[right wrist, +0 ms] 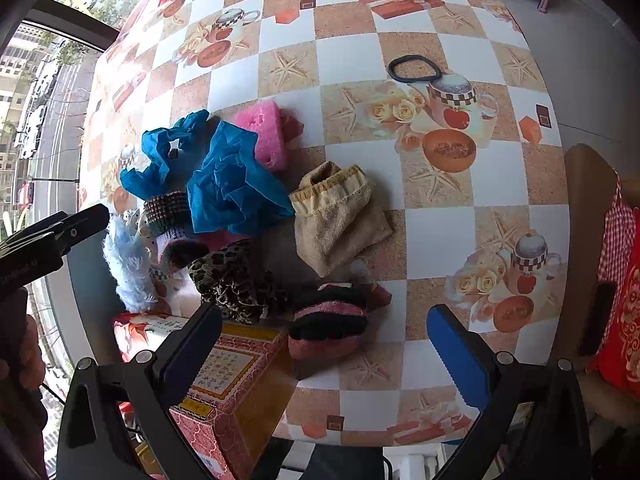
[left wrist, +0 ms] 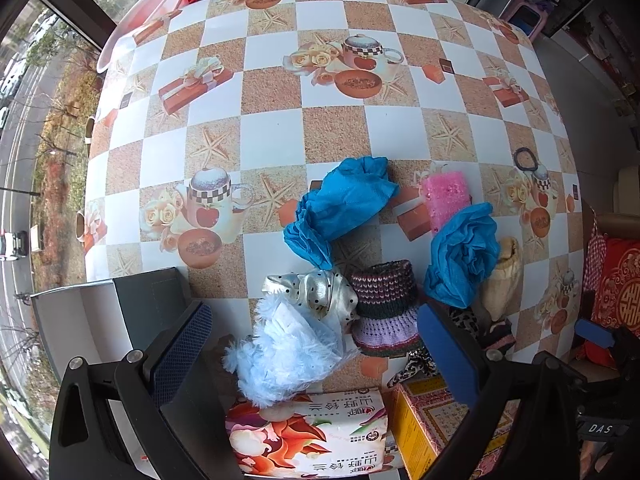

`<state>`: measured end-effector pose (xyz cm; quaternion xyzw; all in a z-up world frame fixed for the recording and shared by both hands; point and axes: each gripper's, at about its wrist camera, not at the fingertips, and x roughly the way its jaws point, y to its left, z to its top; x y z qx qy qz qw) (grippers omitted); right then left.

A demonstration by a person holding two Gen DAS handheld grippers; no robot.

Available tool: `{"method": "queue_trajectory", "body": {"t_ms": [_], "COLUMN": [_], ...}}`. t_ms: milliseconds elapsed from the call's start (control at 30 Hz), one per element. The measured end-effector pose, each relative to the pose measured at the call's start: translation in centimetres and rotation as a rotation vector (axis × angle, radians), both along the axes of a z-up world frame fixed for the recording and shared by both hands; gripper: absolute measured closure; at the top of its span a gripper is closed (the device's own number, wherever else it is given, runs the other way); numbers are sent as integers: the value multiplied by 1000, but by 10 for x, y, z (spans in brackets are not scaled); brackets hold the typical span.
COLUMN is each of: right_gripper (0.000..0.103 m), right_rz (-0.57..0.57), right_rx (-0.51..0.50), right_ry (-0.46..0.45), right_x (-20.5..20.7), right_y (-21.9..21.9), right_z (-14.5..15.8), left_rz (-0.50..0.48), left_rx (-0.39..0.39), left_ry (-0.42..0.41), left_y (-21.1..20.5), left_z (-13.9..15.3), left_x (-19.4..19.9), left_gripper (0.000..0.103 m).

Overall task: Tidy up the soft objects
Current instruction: 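Move both grippers toward the pile of soft items on the table, then grasp the blue cloth with the left gripper while the right grasps the beige knit sock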

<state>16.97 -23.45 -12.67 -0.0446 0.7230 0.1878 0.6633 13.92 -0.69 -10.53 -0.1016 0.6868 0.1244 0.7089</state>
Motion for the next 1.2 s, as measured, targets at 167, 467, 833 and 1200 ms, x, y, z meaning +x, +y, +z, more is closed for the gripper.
{"method": "queue_trajectory", "body": {"t_ms": [167, 467, 833, 1200], "right_gripper": [0, 0, 0, 0], "right_rz": [3, -3, 0, -1], "right_rx": [-6, -11, -35, -74], "right_ry": [12, 26, 42, 48], "right_x": [1, 3, 5, 11], "right_y": [2, 0, -3, -4], "right_z": [-6, -11, -26, -49], "left_rz": [0, -5, -2, -30], "left_rx": [2, 4, 26, 71], "left_ry": [8, 22, 33, 39], "left_y": [1, 2, 4, 3], "left_z": [-3, -9, -17, -36], "left_x": [2, 6, 10, 25], "left_gripper": [0, 0, 0, 0]}}
